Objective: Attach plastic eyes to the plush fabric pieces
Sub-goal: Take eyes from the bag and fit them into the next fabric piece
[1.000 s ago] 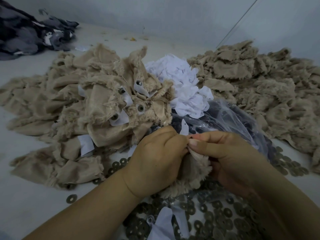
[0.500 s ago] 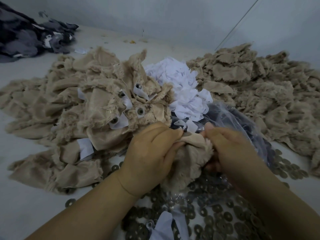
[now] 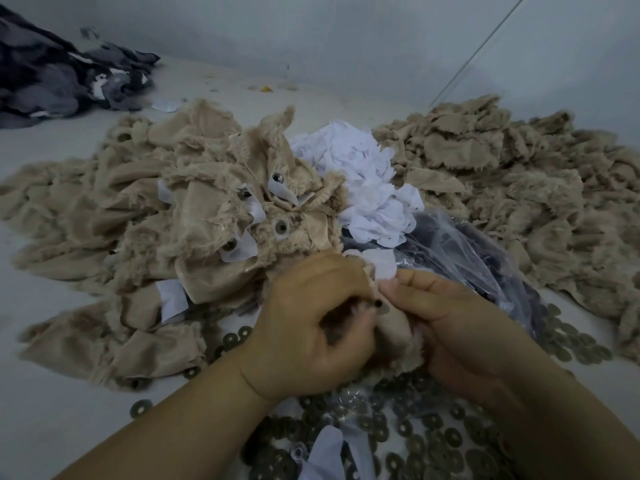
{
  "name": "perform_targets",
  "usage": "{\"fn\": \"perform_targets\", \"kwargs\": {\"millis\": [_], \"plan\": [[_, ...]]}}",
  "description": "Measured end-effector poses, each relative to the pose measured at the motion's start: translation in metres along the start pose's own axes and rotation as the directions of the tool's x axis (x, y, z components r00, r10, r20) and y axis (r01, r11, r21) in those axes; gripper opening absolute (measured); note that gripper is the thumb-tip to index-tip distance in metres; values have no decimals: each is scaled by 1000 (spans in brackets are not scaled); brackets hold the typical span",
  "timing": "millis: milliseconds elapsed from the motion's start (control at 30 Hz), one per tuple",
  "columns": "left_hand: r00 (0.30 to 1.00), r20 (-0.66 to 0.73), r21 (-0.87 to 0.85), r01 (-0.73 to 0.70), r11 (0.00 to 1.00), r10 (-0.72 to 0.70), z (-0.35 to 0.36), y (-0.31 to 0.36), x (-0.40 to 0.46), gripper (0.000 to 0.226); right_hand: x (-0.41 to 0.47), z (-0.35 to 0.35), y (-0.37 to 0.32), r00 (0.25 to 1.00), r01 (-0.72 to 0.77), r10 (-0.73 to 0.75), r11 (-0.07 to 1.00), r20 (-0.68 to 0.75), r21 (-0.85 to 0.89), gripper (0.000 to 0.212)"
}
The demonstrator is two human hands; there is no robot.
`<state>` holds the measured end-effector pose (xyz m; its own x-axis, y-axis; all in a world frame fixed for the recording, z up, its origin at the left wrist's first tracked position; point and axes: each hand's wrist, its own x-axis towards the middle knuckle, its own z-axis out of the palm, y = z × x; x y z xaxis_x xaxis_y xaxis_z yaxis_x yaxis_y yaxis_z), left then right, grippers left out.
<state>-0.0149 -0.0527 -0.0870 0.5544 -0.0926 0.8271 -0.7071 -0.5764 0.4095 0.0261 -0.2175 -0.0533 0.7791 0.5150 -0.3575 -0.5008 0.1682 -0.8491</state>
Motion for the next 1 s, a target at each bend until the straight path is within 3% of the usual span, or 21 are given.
{"fn": "perform_targets", "kwargs": {"millis": [67,133,167,233,267,333,433,500,567,633,733,867,1000], "plan": [[982,-65,-85,170,982,-176,-2,-1,4,16,-1,2,3,999,35,-36,996,-10,-78,31],[921,-72,-125,373,919,-383,-4,-2,11,12,-1,3,6,997,76,-80,989,-21,-125,23],[883,-7,-132,464,876,-468,-6,-2,16,26,-1,3,7,994,97,-103,983,-32,-158,18],[836,216,-80,530,844,-505,-11,-5,22,56,-1,3,10,987,132,-152,956,-58,-261,16],[819,313,-33,516,856,-482,-13,-6,25,63,-1,2,10,981,153,-184,935,-69,-320,14],[791,440,44,454,890,-425,-16,-8,32,53,-3,2,9,966,211,-253,889,-52,-407,12],[813,418,115,396,911,-406,-16,-7,37,5,-5,2,9,945,275,-326,834,-25,-479,16],[833,368,126,395,910,-413,-16,-8,36,12,-4,2,10,926,304,-374,825,-56,-476,20],[851,316,88,414,906,-420,-19,-7,36,14,-2,2,9,923,294,-366,871,-119,-394,35],[857,296,46,428,903,-421,-21,-4,35,12,0,1,7,954,226,-259,952,-152,-205,53],[870,272,10,425,905,-412,-19,0,33,11,-2,3,5,991,94,-99,994,-94,-54,62],[890,157,-85,444,892,-428,-13,5,29,17,-2,2,5,994,54,-65,991,-93,-123,52],[925,136,-9,360,933,-356,-10,8,26,22,1,-2,5,988,86,-103,986,-116,-140,24]]}}
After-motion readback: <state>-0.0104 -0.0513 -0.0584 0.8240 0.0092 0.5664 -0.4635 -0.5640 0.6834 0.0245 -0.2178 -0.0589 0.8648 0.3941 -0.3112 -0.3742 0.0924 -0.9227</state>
